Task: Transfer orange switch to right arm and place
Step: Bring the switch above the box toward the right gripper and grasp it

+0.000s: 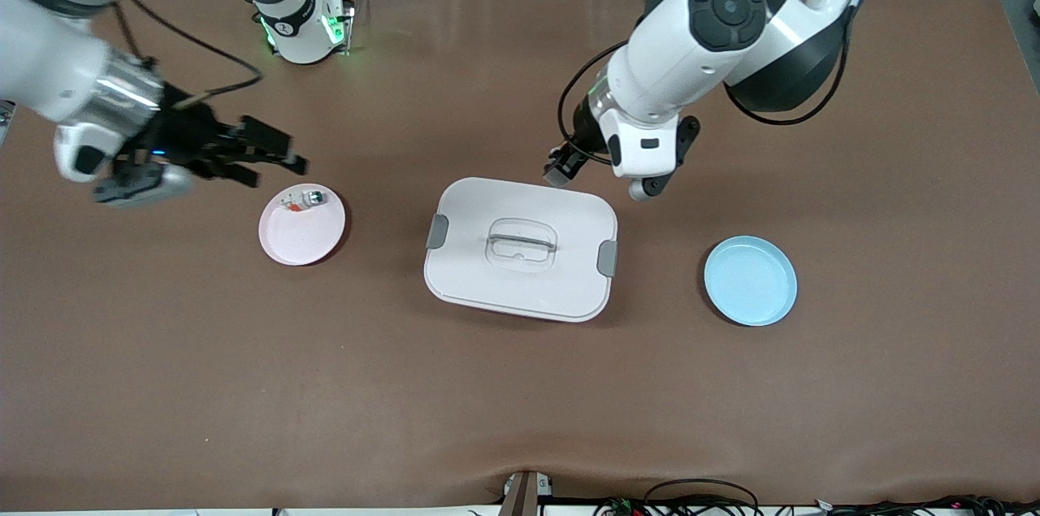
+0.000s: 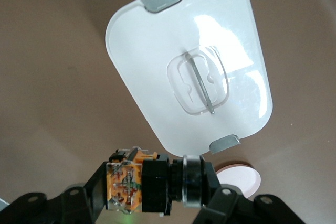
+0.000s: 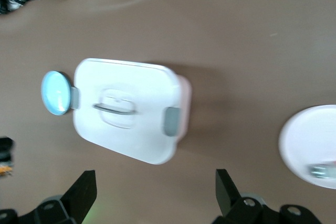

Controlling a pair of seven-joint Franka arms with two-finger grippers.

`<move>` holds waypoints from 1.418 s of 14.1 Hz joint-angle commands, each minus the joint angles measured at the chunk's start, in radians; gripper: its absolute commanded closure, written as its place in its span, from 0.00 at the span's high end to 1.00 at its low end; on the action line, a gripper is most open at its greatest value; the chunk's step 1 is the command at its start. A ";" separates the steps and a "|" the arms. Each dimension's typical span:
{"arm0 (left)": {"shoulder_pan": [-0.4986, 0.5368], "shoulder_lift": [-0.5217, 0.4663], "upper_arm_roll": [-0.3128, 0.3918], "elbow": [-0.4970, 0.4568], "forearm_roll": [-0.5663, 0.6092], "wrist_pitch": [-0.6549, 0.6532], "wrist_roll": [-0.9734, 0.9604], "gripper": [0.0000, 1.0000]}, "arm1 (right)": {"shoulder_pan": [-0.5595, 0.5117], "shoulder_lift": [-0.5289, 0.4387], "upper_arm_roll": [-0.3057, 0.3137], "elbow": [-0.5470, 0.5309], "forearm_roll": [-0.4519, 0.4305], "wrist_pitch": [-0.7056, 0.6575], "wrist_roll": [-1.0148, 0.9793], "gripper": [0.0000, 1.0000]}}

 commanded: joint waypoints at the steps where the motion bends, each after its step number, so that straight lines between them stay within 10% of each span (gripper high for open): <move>1: -0.036 0.044 -0.001 0.049 -0.016 0.024 -0.122 0.00 | 0.102 -0.051 -0.011 -0.144 0.120 0.159 0.056 1.00; 9: -0.093 0.095 0.002 0.078 -0.050 0.128 -0.409 0.00 | 0.414 -0.100 -0.011 -0.394 0.568 0.738 0.053 1.00; 20: -0.096 0.110 0.003 0.076 -0.050 0.148 -0.466 0.00 | 0.451 -0.048 -0.009 -0.354 0.596 0.760 -0.080 1.00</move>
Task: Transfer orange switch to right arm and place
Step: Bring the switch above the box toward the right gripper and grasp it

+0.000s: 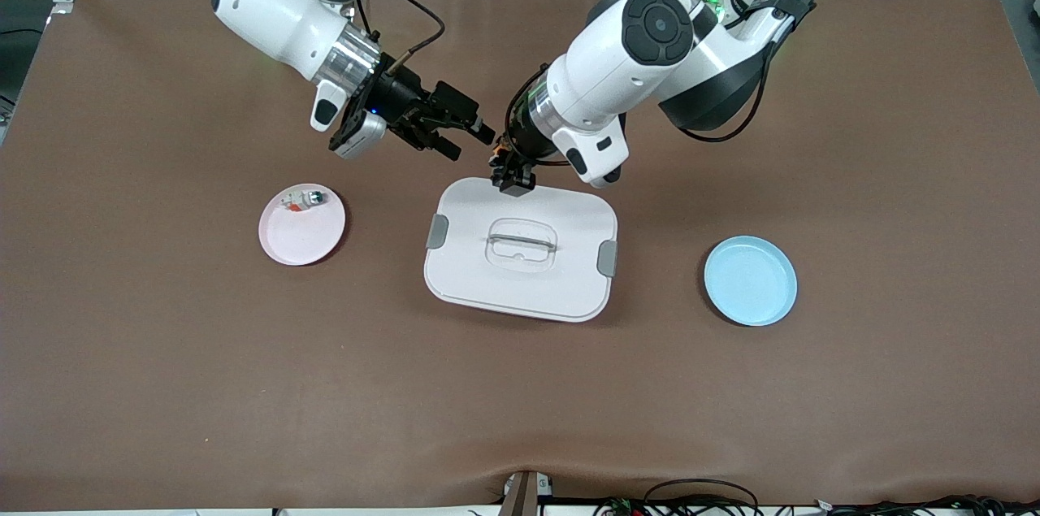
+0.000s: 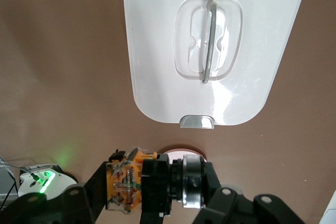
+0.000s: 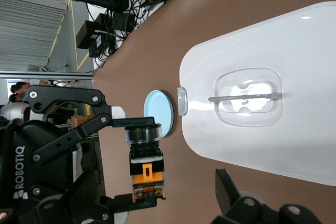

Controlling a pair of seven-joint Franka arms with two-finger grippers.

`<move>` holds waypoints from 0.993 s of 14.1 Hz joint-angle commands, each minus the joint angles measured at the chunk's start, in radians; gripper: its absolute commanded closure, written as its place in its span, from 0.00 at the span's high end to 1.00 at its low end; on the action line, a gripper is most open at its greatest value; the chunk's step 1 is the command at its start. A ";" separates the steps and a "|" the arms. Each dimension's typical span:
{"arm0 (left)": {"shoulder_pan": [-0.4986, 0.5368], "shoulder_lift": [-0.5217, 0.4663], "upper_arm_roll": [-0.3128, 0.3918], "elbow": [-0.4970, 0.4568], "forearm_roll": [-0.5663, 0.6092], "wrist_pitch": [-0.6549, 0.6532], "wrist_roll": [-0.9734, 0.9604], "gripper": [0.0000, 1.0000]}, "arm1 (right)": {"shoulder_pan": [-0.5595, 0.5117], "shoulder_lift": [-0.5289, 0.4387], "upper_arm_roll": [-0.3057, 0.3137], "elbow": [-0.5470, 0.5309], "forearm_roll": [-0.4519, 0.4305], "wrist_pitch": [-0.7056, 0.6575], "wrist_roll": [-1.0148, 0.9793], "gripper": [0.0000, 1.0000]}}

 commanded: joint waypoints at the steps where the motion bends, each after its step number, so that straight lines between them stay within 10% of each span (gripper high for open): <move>1: -0.009 0.016 0.003 0.027 -0.016 0.004 -0.015 0.00 | 0.024 0.022 -0.008 0.017 0.093 0.006 -0.038 1.00; 9: -0.040 0.023 0.009 0.025 -0.010 0.003 -0.016 0.00 | 0.075 0.120 -0.010 0.094 0.183 0.075 -0.133 0.95; 12: -0.041 0.023 0.009 0.024 -0.010 0.003 -0.016 0.00 | 0.098 0.120 -0.010 0.092 0.183 0.099 -0.124 0.06; 14: -0.041 0.024 0.009 0.025 -0.010 0.003 -0.016 0.00 | 0.101 0.122 -0.010 0.092 0.183 0.109 -0.121 0.00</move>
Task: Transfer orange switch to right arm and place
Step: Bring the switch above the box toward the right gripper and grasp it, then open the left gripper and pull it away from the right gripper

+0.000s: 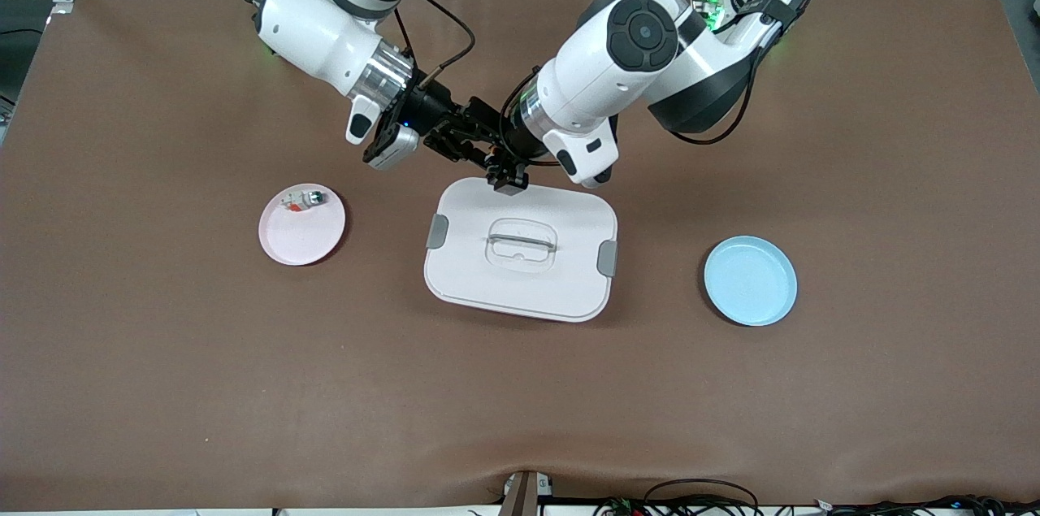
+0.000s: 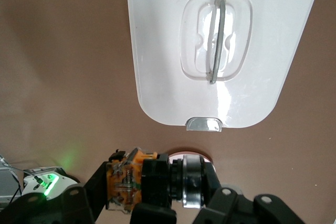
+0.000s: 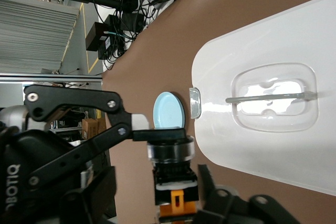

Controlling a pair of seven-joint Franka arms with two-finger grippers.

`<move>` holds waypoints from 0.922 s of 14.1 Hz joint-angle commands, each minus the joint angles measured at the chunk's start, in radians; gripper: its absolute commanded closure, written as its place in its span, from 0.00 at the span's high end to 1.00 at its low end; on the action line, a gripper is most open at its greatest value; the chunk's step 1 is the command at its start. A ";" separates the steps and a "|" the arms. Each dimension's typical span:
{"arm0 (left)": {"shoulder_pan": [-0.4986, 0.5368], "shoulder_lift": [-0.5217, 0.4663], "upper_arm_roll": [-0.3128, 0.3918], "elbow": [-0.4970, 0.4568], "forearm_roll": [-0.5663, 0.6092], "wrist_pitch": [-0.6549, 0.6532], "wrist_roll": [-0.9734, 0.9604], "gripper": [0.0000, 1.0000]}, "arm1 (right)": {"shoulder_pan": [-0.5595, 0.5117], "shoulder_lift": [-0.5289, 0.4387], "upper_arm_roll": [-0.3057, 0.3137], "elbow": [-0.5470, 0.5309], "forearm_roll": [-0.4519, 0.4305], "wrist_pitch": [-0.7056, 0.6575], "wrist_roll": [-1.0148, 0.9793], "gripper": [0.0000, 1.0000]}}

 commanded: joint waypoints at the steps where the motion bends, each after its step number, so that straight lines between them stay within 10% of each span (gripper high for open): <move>1: -0.021 0.010 -0.001 0.025 -0.011 0.004 -0.016 0.00 | 0.032 0.023 -0.004 0.028 0.030 0.014 -0.018 0.00; 8: -0.021 0.014 -0.001 0.025 -0.011 0.004 -0.016 0.00 | 0.032 0.026 -0.004 0.013 0.029 0.016 -0.055 0.00; 9: -0.021 0.013 -0.001 0.025 -0.011 0.004 -0.016 0.17 | 0.032 0.026 -0.004 0.013 0.029 0.016 -0.055 0.00; 11: -0.021 0.011 -0.001 0.025 -0.008 0.004 -0.016 1.00 | 0.032 0.026 -0.004 0.013 0.029 0.014 -0.054 0.00; 13: -0.019 0.005 0.001 0.025 -0.003 0.002 -0.015 1.00 | 0.032 0.028 -0.004 0.014 0.029 0.014 -0.055 0.00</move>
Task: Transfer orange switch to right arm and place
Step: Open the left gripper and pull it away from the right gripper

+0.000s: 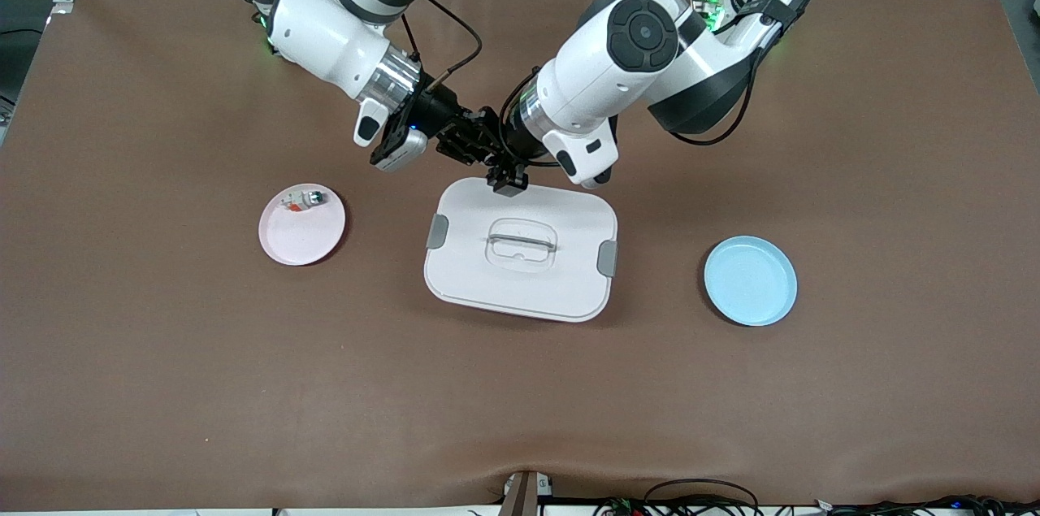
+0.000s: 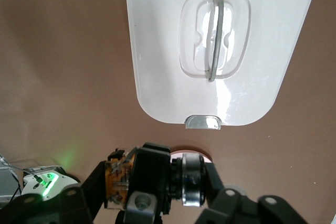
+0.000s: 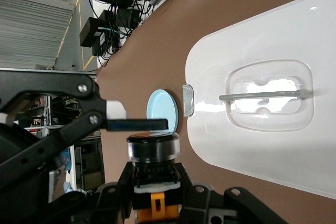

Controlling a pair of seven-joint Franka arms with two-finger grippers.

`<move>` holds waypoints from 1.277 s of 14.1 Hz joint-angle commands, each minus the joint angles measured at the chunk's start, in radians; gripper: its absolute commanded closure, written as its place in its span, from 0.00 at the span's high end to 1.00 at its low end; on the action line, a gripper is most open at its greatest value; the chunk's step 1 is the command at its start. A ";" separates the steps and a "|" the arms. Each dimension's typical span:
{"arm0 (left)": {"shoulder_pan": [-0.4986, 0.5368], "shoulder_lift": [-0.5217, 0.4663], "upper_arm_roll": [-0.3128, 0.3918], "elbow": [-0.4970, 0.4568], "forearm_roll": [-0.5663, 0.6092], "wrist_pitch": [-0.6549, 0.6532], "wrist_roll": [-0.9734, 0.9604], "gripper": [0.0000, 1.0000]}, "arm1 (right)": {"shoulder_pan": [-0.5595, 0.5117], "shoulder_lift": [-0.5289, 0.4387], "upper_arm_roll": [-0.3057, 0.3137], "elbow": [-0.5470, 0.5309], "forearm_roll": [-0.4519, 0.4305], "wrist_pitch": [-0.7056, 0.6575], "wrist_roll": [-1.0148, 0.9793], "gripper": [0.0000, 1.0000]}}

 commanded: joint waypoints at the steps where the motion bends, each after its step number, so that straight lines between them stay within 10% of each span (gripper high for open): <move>1: -0.011 0.000 0.005 0.018 0.004 -0.002 -0.013 1.00 | 0.018 0.007 -0.005 0.016 0.027 0.008 -0.028 0.00; 12: 0.139 -0.138 0.002 0.006 0.211 -0.203 0.463 1.00 | -0.060 0.013 -0.014 -0.035 -0.149 -0.081 -0.323 0.00; 18: 0.332 -0.203 0.003 0.001 0.217 -0.403 1.026 1.00 | -0.228 -0.005 -0.015 -0.033 -0.685 -0.361 -0.324 0.00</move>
